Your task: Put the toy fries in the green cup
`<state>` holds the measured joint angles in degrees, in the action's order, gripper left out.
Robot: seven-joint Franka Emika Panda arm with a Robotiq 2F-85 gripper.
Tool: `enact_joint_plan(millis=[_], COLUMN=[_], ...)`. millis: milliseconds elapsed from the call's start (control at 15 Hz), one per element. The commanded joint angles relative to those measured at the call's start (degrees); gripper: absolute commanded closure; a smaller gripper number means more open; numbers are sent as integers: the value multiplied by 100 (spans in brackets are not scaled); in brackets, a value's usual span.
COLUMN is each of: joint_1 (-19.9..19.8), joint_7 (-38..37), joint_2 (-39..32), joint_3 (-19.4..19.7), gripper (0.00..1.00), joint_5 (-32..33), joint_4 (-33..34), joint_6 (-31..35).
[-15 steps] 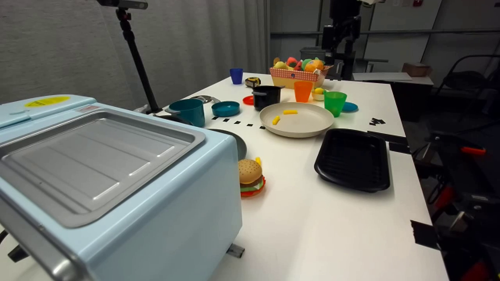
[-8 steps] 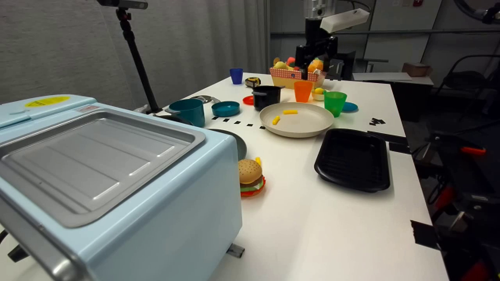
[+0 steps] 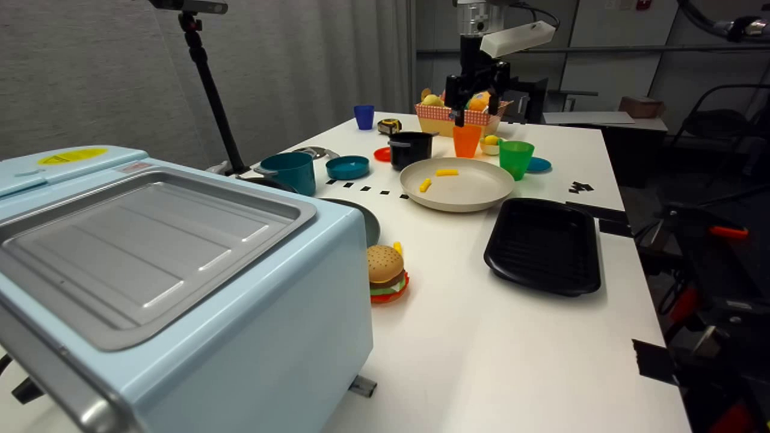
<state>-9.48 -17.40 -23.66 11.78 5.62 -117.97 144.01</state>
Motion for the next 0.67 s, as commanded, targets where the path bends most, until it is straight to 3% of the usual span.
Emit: enact_joint_plan(millis=[0,600], joint_1=[81,377], joint_7=[46,-296], joint_2=[-9,-247], joint_3=[85,-297], gripper=[0,0], joint_5=[-61,-649], joint_4=[12,159], joint_6=[-12,150])
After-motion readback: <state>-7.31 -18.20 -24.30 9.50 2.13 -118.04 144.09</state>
